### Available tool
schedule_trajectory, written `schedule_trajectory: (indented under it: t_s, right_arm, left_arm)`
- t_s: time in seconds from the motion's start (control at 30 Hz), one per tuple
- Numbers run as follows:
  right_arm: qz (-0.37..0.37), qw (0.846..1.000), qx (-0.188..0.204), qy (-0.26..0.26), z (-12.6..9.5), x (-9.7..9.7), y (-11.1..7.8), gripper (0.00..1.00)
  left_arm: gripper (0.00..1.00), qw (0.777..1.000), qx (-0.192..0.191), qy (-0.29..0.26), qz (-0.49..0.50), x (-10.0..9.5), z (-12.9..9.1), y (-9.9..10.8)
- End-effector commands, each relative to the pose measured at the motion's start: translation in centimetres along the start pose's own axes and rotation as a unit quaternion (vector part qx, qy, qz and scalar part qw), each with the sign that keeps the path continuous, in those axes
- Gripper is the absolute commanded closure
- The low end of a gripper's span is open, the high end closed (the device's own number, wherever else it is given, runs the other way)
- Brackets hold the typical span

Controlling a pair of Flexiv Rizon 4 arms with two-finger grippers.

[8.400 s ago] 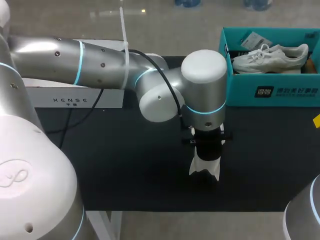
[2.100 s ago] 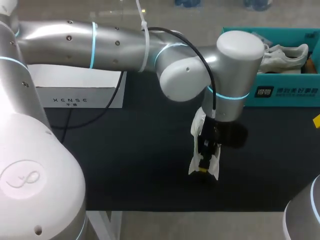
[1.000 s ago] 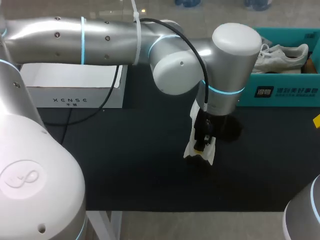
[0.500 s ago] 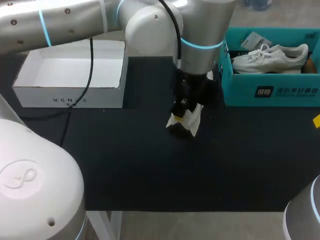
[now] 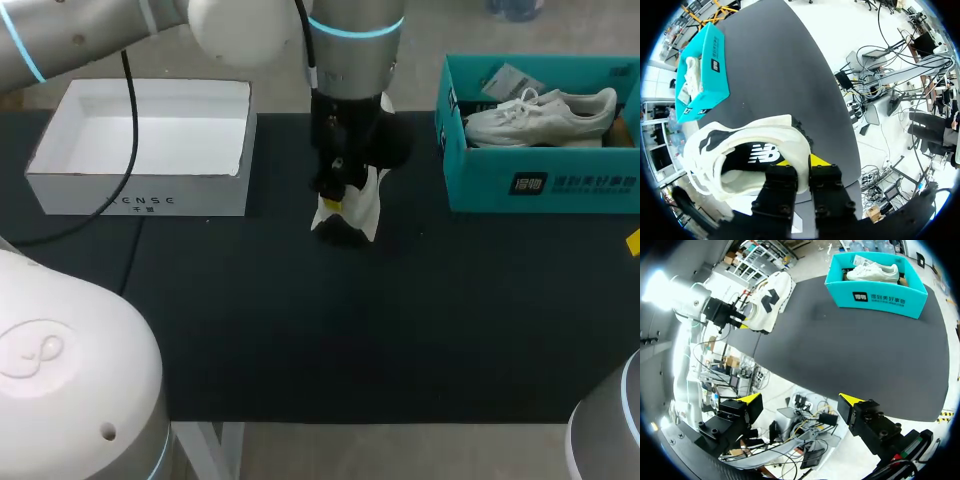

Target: Take the shoe out of the shoebox, open the shoe tongue, remove and reinsert the insole, then place the shoe into the shoebox

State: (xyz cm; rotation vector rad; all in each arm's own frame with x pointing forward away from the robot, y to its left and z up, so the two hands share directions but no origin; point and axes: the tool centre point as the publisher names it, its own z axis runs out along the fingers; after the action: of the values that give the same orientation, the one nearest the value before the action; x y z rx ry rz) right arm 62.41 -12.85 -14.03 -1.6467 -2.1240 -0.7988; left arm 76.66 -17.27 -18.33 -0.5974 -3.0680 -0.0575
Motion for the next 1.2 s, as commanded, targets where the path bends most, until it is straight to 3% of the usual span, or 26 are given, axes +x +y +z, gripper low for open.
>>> schedule_trajectory:
  t_s: [0.03, 0.17, 0.8, 1.0, 1.2]
  right_arm:
    - [0.001, 0.999, -0.036, -0.002, 0.1, 0.1, -0.9, 0.0]
    - [0.001, 0.999, -0.036, -0.002, 0.1, 0.1, -0.9, 0.0]
    - [0.001, 0.999, -0.036, -0.002, 0.1, 0.1, -0.9, 0.0]
    - [0.001, 0.999, -0.036, -0.002, 0.1, 0.1, -0.9, 0.0]
    - [0.001, 0.999, -0.036, -0.002, 0.1, 0.1, -0.9, 0.0]
  left_arm:
    - [1.0, 1.0, 0.005, -0.015, -0.009, 1.3, -2.3, -0.3]
    - [1.0, 0.999, 0.028, -0.028, -0.03, 2.0, -3.4, -1.2]
    - [1.0, 0.999, 0.028, -0.028, -0.03, 2.0, -3.4, -1.2]
    - [1.0, 0.999, -0.018, -0.025, 0.041, 1.2, -3.9, 2.9]
    - [1.0, 0.985, -0.025, 0.02, 0.167, 0.9, -3.4, 7.7]
